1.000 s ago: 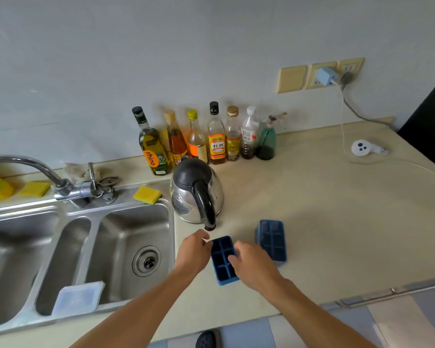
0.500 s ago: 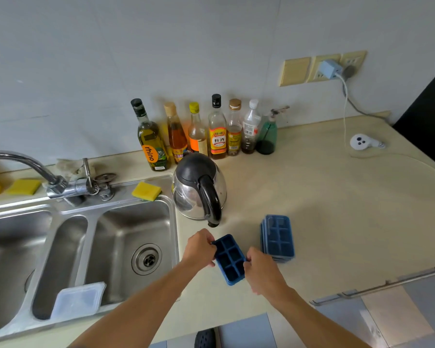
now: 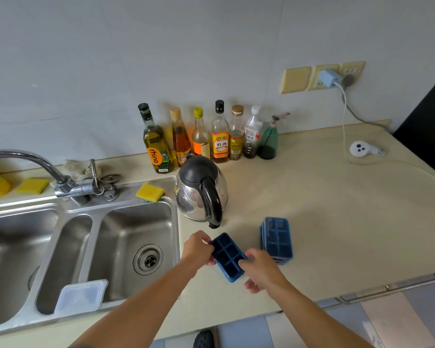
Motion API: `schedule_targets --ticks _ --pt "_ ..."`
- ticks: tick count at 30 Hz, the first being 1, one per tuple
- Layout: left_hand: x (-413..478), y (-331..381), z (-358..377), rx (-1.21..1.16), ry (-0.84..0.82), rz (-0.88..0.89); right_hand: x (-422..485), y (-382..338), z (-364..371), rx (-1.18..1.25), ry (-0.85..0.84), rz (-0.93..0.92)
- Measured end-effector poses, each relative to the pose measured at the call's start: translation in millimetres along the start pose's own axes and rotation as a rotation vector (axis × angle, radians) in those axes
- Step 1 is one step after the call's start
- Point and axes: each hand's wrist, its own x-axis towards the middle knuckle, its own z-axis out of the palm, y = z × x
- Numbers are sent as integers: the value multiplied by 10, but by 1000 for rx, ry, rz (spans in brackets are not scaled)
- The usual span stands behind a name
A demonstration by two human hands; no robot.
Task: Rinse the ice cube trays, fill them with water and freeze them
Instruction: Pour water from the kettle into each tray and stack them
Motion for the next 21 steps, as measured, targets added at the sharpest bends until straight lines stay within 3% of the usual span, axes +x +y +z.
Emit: schedule_targets --ticks 4,12,21 --pt "-71 2 12 -100 42 -7 -107 -102 -40 42 -25 1" --pt "-222 -13 -128 -187 33 -21 -192 -153 -87 -35 82 -147" --pt "-381 -318 -803 -217 55 10 -202 -467 375 -46 84 -321"
